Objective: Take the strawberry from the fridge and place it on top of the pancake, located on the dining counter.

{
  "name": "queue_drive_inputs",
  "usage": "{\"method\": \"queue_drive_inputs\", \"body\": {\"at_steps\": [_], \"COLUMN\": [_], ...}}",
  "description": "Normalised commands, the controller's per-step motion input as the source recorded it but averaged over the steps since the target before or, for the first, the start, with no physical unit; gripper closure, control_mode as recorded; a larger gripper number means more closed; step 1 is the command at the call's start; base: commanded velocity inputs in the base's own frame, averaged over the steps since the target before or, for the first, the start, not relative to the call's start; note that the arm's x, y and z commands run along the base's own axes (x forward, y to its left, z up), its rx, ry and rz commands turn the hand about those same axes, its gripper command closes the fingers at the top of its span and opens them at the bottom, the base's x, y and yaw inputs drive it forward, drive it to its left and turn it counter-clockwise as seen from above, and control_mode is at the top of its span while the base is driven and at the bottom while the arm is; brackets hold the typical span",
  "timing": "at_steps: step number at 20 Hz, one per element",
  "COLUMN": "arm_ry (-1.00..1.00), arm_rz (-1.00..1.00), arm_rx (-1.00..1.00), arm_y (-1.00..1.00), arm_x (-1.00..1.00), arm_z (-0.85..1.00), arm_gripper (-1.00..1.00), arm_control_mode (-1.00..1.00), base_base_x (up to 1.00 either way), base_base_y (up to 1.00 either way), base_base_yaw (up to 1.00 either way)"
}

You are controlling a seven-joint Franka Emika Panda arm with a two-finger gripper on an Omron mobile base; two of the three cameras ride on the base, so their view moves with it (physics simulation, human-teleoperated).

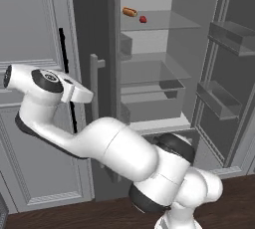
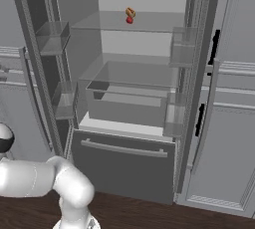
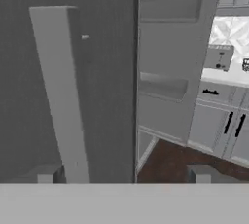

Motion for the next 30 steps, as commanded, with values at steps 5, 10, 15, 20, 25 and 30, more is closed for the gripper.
{"method": "queue_drive_inputs", "body": {"at_steps": [5, 10, 15, 20, 25, 30], "arm_ry": [-0.17, -0.20, -0.06, 0.10, 0.29, 0.25], "arm_rz": [0.15, 0.34, 0.34, 0.06, 0.01, 0.12], "arm_rx": [0.52, 0.71, 0.80, 0.93, 0.99, 0.58], "arm_y": [-0.99, -0.97, -0.87, -1.00, -0.93, -0.29], "arm_x": [-0.92, -0.76, -0.44, 0.06, 0.39, 0.70], "arm_z": [0.04, 0.17, 0.14, 0.00, 0.00, -0.06], "arm_gripper": [-1.00, -1.00, -1.00, -1.00, -1.00, -1.00], "arm_control_mode": [-1.00, -1.00, -1.00, -1.00, -1.00, -1.00], "base_base_x": [0.00, 0.00, 0.00, 0.00, 0.00, 0.00], "base_base_y": [0.00, 0.00, 0.00, 0.00, 0.00, 0.00], "base_base_yaw": [0.00, 0.00, 0.00, 0.00, 0.00, 0.00]}}
